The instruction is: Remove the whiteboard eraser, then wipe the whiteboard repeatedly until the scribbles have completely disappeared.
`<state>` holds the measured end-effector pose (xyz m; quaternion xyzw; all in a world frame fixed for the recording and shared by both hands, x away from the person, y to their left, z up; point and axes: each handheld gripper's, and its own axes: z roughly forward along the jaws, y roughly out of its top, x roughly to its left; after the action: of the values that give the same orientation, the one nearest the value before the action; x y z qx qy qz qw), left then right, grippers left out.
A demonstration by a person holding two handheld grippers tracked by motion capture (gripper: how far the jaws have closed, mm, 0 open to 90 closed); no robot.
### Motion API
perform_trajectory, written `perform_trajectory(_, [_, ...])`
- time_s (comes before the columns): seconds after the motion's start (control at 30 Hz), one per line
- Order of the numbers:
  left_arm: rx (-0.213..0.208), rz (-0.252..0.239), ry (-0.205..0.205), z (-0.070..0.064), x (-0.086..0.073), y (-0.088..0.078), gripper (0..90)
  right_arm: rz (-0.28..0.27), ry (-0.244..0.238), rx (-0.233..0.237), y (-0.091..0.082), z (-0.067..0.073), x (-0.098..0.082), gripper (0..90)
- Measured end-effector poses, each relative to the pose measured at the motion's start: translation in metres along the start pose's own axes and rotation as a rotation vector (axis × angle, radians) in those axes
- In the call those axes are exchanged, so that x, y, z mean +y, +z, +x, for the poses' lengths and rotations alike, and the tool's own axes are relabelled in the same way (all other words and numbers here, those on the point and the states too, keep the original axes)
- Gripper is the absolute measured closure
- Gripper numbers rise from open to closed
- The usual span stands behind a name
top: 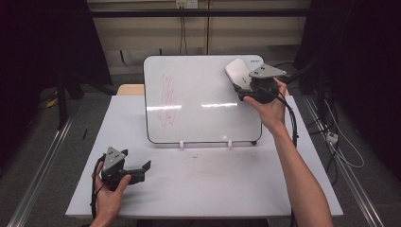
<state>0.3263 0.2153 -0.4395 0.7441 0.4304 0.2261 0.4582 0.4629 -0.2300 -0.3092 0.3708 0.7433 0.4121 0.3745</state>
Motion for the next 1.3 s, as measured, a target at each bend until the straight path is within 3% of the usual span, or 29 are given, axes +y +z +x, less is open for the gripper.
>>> perform_trajectory(0.17, [0.007, 0.001, 0.011, -0.001, 0.000, -0.002, 5.2, -0.014, 0.006, 0.018, -0.002, 0.006, -0.002, 31.8])
perform_trajectory(0.5, [0.012, 0.003, -0.006, 0.003, -0.002, -0.003, 5.7, -0.033, -0.006, 0.042, -0.002, 0.026, 0.004, 31.8])
perform_trajectory(0.6, [0.015, 0.004, -0.013, 0.004, -0.002, -0.004, 5.6, -0.046, 0.010, 0.066, -0.001, 0.032, 0.005, 31.8])
perform_trajectory(1.3, [0.005, -0.009, 0.002, 0.004, 0.002, -0.001, 5.5, -0.074, -0.081, 0.133, 0.018, 0.085, 0.021, 31.8])
